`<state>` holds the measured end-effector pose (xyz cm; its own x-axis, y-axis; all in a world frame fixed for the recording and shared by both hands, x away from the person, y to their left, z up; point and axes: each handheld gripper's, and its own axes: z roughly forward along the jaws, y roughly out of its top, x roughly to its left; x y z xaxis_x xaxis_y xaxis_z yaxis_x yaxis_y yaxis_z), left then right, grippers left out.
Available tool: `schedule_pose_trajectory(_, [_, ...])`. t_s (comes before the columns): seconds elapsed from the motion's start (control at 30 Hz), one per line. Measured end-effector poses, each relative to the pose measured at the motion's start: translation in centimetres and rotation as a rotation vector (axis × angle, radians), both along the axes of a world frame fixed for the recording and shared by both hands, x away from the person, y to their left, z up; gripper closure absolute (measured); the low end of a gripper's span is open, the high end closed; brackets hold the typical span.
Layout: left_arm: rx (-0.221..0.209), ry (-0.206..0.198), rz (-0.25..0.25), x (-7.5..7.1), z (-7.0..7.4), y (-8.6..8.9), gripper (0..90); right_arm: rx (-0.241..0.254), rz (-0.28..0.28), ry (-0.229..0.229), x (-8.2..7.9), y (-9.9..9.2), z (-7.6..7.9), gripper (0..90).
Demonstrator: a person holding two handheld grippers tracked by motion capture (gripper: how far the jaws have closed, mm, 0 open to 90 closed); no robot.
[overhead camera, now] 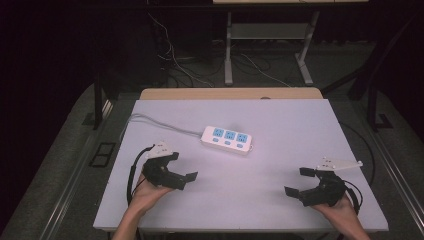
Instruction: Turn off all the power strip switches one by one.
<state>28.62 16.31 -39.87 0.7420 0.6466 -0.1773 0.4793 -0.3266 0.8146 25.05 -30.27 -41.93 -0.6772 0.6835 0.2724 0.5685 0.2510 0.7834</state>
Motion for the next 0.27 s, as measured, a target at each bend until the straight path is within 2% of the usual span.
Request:
schedule_pose_trajectory(0.17, [-0.037, -0.009, 0.029, -1.1, -1.3, 0.9, 0.0, 0.001, -0.005, -0.004, -0.2, 0.0, 0.1, 0.4])
schedule_pose_trajectory(0.27, [-0.040, -0.009, 0.030, -1.5, -1.8, 1.1, 0.0, -0.004, -0.003, -0.002, -0.2, 0.0, 0.0, 0.4])
